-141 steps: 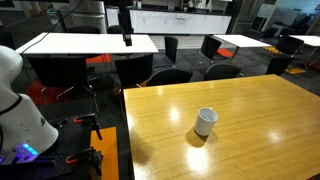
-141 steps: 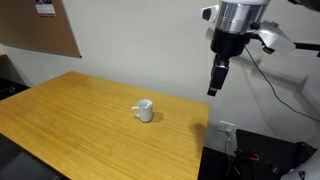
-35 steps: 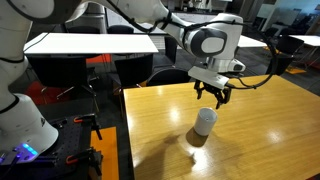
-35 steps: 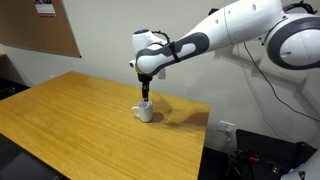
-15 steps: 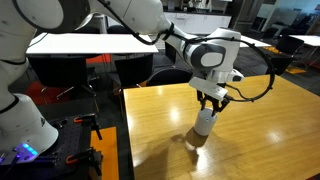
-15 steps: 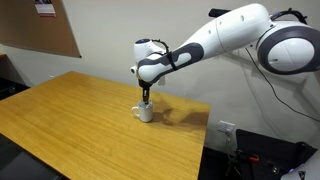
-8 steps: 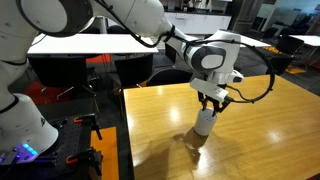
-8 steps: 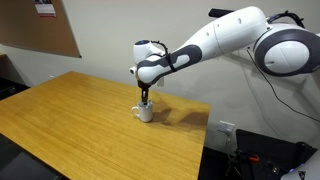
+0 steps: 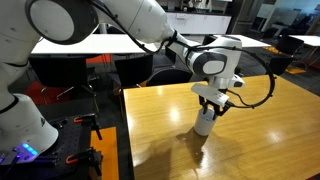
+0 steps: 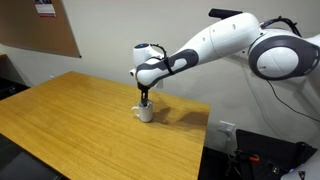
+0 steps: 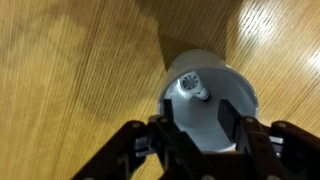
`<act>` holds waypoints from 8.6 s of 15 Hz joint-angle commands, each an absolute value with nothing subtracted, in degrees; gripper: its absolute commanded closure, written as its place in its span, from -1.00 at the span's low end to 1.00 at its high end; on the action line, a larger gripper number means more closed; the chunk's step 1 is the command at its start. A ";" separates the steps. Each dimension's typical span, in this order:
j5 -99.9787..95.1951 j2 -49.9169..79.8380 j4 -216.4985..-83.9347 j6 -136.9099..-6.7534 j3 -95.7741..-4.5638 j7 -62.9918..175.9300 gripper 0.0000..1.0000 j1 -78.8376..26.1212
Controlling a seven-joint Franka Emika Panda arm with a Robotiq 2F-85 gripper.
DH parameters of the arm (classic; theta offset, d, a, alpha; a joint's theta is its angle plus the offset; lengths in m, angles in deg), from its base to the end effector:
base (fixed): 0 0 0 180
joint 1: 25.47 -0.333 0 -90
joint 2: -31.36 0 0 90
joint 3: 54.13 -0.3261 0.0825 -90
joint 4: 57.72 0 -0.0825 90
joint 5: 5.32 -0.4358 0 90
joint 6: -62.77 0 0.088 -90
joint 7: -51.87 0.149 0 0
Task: Remove the marker from the mug cup and place it on the table
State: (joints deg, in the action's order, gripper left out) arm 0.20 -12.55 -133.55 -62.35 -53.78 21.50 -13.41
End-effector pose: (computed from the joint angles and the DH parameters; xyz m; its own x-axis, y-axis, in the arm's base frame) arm 0.7866 -0.1791 0.2264 0.9321 0.3607 0.0343 0.3543 -0.9272 0.1218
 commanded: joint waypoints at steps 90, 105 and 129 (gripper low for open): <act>1.88 -30.10 -100.07 -29.44 -53.54 21.76 0.90 -14.79; 1.75 -24.79 -99.89 -28.51 -52.48 23.22 0.90 -14.97; 2.24 -11.85 -118.42 -48.23 -46.05 47.49 0.90 -14.40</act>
State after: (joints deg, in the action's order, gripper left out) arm 1.12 -16.49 -109.56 -43.77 -47.75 42.79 -13.77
